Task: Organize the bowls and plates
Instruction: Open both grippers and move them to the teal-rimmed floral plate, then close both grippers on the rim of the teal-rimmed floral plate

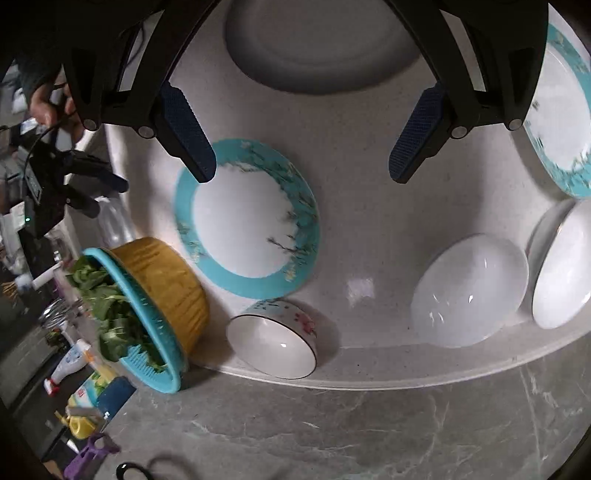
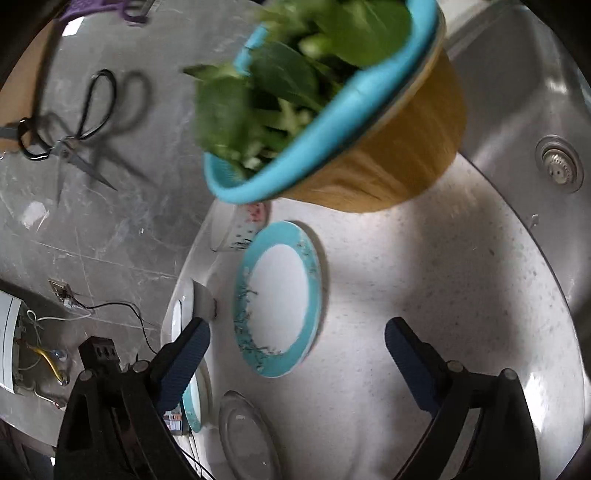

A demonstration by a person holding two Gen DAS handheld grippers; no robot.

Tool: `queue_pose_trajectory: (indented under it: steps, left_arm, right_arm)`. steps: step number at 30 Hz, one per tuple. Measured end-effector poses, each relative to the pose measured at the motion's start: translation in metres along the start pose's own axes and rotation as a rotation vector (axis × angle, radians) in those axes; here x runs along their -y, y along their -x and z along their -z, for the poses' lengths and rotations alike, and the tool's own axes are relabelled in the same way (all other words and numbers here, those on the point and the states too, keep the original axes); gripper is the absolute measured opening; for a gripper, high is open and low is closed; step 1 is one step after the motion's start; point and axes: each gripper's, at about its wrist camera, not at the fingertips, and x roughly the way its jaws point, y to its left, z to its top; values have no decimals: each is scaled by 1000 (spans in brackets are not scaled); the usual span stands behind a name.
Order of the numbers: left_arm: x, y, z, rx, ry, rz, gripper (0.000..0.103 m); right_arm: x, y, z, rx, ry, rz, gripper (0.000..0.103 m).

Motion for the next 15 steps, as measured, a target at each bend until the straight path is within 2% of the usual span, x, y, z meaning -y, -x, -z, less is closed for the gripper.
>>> queue_pose_trajectory:
  steps: [2,3,5,7,10,13,15]
  left_arm:
    - [-5,-10,-4,-5,1,-32,95]
    - [-8,-13,-7,-1,9,-11,95]
    - [-15,-20,-13,-3,21,14,95]
    - [-15,-30,-21,-22,25,8,95]
    - [-14,-46,-26,-55,19,-3,95]
    - [-11,-60,-31,-63,-6,0,95]
    - [-8,-66,-35,-67,-23,32,95]
  right_arm:
    - [2,-2,-1,17,23,-18,98]
    - [1,-6,-2,19,50,-37,99]
    - [-3,-15,-4,-5,110,-57,100]
    - [-4,-31,-5,-52,150,-40,100]
    - [4,-43,-9,-56,109,-53,100]
    - [4,-51,-13,-54,132,-30,99]
    - [5,-56,-15,-64,131,-38,97]
